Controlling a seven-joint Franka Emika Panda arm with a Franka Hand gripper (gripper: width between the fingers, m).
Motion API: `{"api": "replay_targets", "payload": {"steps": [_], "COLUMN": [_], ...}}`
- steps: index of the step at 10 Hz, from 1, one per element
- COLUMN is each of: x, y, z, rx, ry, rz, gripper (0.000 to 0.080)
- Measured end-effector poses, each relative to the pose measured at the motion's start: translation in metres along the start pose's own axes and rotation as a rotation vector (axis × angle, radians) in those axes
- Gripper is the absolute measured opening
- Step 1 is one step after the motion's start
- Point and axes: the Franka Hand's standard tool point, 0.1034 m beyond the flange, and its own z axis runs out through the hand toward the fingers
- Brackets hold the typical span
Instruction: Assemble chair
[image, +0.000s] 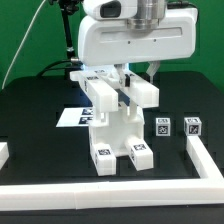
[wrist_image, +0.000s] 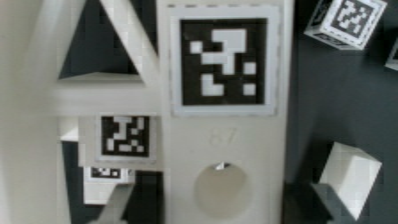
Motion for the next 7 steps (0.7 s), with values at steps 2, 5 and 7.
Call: {"api": "replay_targets", "payload": {"steps": [2, 5, 7], "x": [-0.0016, -0.0015, 0.0010], "y": [-0.0015, -0.0035, -0.0007], "z": [0.0061, 0.0120, 0.0123], "rx": [-0.001, -0.005, -0.009], "ry": [-0.011, -0.013, 0.015], "rz": [0.007, 0.018, 0.013], "gripper": [0.0284, 0.0284, 0.0284]}}
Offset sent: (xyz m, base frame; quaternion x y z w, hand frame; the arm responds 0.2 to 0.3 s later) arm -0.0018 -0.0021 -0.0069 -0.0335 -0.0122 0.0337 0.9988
